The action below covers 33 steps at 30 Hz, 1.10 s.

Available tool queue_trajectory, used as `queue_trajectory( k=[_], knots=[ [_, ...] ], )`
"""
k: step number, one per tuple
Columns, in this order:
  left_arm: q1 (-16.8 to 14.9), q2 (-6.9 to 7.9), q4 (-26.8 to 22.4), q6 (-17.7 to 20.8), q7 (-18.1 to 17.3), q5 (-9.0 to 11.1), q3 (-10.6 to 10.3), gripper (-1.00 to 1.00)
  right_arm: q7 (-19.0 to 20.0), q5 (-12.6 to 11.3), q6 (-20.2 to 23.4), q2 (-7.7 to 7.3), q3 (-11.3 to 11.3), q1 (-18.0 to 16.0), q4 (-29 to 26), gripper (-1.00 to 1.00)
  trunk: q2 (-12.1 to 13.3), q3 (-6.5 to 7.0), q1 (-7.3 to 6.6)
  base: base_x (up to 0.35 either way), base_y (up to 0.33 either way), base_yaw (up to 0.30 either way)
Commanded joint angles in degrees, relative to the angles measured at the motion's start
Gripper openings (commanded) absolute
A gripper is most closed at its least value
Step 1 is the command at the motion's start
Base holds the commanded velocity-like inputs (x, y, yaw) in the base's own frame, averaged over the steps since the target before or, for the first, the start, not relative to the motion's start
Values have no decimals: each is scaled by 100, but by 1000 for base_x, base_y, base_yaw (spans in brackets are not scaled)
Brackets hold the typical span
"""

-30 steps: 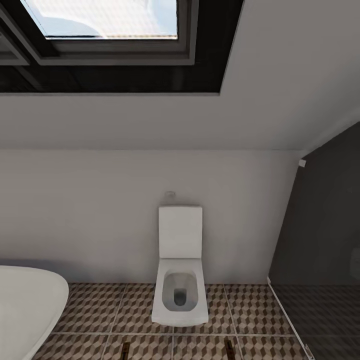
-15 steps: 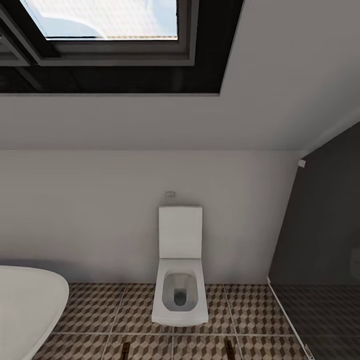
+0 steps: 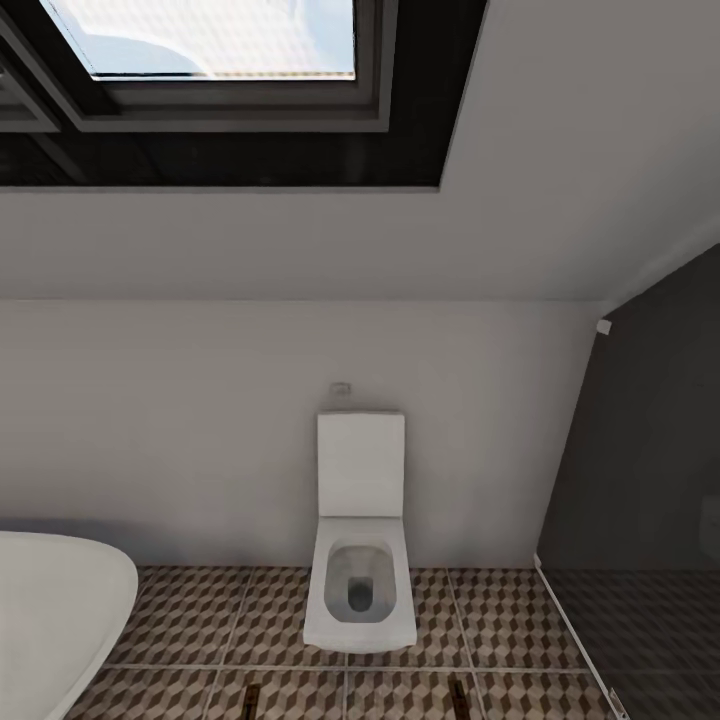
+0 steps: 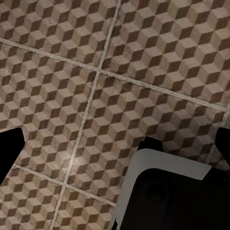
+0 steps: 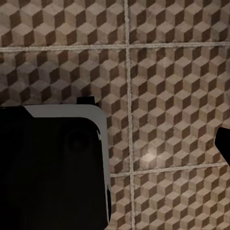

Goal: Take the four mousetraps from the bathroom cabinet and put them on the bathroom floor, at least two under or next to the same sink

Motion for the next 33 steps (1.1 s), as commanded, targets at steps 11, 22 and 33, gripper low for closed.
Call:
queue_trajectory(
  k=[11, 22, 33],
  knots=[
    [-1, 7, -11, -6, 21, 32, -51, 100, -8, -52, -18, 1, 61, -4, 5, 100, -7, -8, 2, 0, 0, 0],
    [-1, 0, -12, -6, 21, 42, -53, 100, -8, -52, -18, 1, 62, -4, 5, 100, -7, -8, 2, 0, 0, 0],
    [-1, 4, -12, -6, 21, 27, -53, 100, -8, -52, -18, 1, 53, -4, 5, 100, -7, -8, 2, 0, 0, 0]
  ],
)
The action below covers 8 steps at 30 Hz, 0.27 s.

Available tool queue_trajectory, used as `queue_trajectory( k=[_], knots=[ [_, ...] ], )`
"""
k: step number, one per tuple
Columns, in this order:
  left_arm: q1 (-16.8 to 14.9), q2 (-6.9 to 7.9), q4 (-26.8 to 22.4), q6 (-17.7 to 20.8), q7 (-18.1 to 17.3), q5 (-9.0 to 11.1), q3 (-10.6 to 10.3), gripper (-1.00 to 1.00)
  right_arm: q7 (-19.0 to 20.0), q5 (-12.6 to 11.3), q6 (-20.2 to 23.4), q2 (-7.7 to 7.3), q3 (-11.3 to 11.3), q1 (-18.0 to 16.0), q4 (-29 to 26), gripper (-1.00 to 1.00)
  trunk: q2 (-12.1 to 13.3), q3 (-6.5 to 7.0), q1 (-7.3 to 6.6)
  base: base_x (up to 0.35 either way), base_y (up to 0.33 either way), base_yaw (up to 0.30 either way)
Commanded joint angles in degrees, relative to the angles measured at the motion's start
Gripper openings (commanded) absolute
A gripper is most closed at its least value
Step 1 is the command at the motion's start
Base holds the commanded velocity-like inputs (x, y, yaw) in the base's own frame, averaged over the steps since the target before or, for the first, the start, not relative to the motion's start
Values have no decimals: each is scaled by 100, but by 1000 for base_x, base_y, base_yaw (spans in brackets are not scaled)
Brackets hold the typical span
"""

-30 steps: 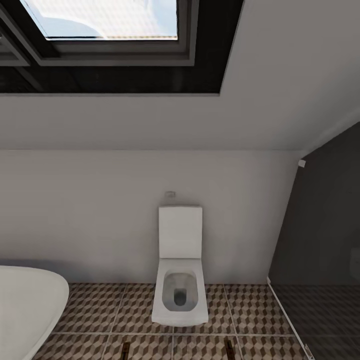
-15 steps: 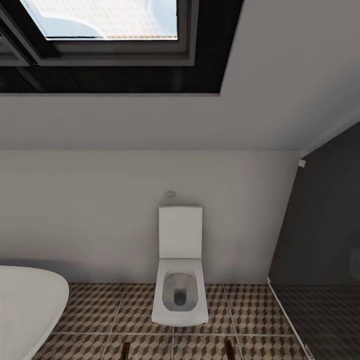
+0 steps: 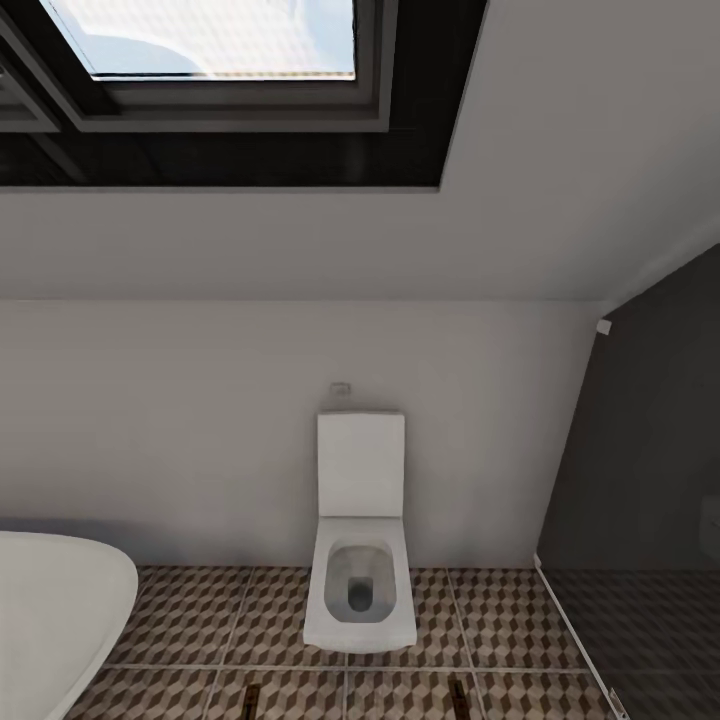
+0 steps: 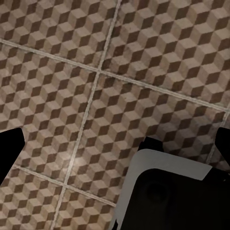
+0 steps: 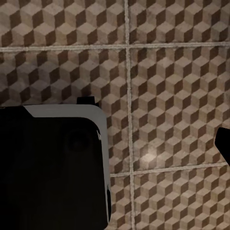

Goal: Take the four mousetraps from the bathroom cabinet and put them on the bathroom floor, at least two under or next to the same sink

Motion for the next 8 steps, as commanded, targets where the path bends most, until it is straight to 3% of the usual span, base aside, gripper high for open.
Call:
queue_trajectory(
  k=[1, 8],
  knots=[
    [-1, 0, -6, -6, 21, 37, -48, 100, -8, -52, -18, 1, 49, -4, 5, 100, -7, -8, 2, 0, 0, 0],
    [0, -9, -6, -6, 21, 18, -53, 100, -8, -51, -18, 1, 59, -4, 5, 100, -7, -8, 2, 0, 0, 0]
  ],
)
